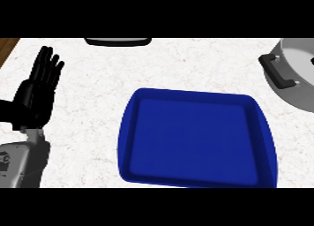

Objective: Pick the lemon from the tray and place it in the pot

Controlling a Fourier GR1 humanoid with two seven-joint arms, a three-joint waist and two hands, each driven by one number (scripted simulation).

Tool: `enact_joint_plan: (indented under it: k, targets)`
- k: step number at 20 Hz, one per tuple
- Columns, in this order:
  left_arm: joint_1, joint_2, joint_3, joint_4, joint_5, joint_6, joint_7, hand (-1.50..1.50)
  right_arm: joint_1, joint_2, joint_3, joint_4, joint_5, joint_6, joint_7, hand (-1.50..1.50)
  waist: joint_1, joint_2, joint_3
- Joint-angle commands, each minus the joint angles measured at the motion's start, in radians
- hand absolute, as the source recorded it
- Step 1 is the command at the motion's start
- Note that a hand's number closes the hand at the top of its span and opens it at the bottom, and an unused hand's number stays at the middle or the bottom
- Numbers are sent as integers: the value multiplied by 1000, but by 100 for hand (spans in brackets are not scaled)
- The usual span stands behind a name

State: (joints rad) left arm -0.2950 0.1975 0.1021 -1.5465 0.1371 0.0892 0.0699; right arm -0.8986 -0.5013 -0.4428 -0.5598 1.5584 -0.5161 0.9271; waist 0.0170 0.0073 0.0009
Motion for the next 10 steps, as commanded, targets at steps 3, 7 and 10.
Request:
enact_joint_plan:
  k: [3,7,10]
  targets:
    - [-30,-3,3,4,-4,11,24,0,43,-30,-101,125,-147,-67,-115,150,0,2,1]
    - [15,5,5,-3,2,-18,-12,0,39,-4,-211,137,-307,-115,-204,-150,6,4,2]
    - [-27,-24,-4,59,-19,6,-41,0,28,-28,-233,188,-377,-88,-352,-150,5,7,2]
